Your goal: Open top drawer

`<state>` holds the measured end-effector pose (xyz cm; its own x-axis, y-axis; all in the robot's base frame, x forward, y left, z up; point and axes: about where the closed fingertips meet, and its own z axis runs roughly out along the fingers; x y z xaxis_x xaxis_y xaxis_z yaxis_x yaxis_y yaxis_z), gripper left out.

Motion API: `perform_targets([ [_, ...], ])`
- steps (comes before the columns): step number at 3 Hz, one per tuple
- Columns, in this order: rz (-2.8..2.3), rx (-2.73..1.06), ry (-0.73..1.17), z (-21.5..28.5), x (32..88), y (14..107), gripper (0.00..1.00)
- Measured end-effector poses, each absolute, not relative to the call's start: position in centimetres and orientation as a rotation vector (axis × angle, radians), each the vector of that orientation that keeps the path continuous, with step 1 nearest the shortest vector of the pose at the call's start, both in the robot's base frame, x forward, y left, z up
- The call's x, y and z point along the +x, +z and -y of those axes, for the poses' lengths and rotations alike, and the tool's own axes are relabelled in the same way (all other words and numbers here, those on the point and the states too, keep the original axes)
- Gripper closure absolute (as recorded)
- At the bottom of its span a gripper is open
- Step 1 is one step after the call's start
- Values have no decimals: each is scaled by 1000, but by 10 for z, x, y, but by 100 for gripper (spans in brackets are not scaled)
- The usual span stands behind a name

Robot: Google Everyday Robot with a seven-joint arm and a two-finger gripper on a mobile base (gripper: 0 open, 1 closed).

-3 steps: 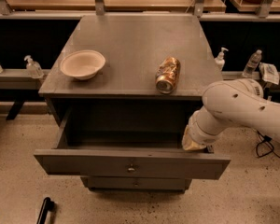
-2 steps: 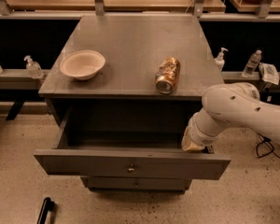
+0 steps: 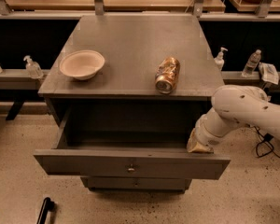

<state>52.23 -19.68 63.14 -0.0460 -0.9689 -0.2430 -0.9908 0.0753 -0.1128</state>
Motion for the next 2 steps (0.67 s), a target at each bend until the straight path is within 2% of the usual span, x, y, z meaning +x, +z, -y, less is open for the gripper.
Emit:
perform_targets([
  [2,-2122,-1970,199,221,500,657,100],
])
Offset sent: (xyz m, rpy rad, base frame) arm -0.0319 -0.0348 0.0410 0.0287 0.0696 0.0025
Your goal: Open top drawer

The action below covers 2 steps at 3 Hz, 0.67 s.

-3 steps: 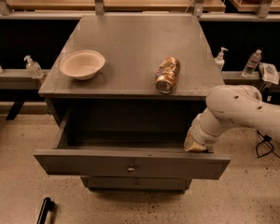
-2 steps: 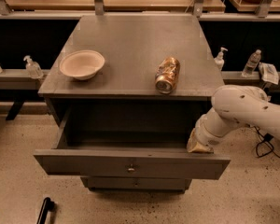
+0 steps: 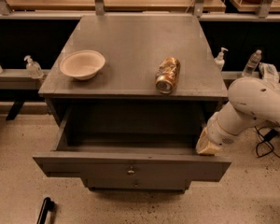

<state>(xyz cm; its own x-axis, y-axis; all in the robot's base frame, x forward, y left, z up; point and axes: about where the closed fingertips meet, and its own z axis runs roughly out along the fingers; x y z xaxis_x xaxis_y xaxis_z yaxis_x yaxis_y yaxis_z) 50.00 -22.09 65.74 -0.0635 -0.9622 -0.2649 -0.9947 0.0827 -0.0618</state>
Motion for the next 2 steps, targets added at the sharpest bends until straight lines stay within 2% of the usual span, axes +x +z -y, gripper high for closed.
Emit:
perform_targets([
  [2,-2168,-1974,255,237,451,656,100],
])
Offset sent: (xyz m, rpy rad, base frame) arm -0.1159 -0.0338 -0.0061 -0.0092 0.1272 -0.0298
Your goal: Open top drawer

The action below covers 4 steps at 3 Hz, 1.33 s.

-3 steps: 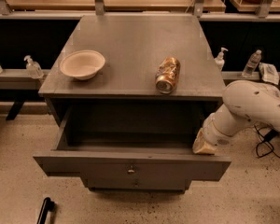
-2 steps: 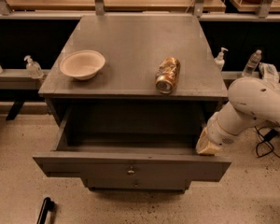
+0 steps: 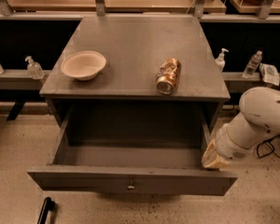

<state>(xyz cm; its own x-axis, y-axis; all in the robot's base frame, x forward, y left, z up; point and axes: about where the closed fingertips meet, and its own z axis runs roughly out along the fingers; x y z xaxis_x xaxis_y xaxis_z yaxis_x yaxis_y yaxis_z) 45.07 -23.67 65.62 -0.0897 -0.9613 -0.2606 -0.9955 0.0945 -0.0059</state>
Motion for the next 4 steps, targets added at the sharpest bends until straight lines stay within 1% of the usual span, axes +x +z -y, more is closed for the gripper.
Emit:
perform_targets([
  [4,-2168,-1974,255,232,451,656,100],
])
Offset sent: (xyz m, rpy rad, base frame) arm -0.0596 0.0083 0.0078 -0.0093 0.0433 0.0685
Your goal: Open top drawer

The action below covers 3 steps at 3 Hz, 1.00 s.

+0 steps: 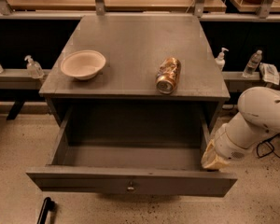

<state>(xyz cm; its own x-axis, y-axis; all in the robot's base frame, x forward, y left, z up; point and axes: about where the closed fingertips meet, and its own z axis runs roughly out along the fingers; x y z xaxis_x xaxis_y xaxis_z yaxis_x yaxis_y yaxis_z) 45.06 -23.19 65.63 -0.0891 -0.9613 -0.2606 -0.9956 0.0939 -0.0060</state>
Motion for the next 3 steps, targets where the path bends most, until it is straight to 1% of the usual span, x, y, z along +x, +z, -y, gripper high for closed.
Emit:
perform_targets([
  [3,-2167,-1975,255,232,451,656,100],
])
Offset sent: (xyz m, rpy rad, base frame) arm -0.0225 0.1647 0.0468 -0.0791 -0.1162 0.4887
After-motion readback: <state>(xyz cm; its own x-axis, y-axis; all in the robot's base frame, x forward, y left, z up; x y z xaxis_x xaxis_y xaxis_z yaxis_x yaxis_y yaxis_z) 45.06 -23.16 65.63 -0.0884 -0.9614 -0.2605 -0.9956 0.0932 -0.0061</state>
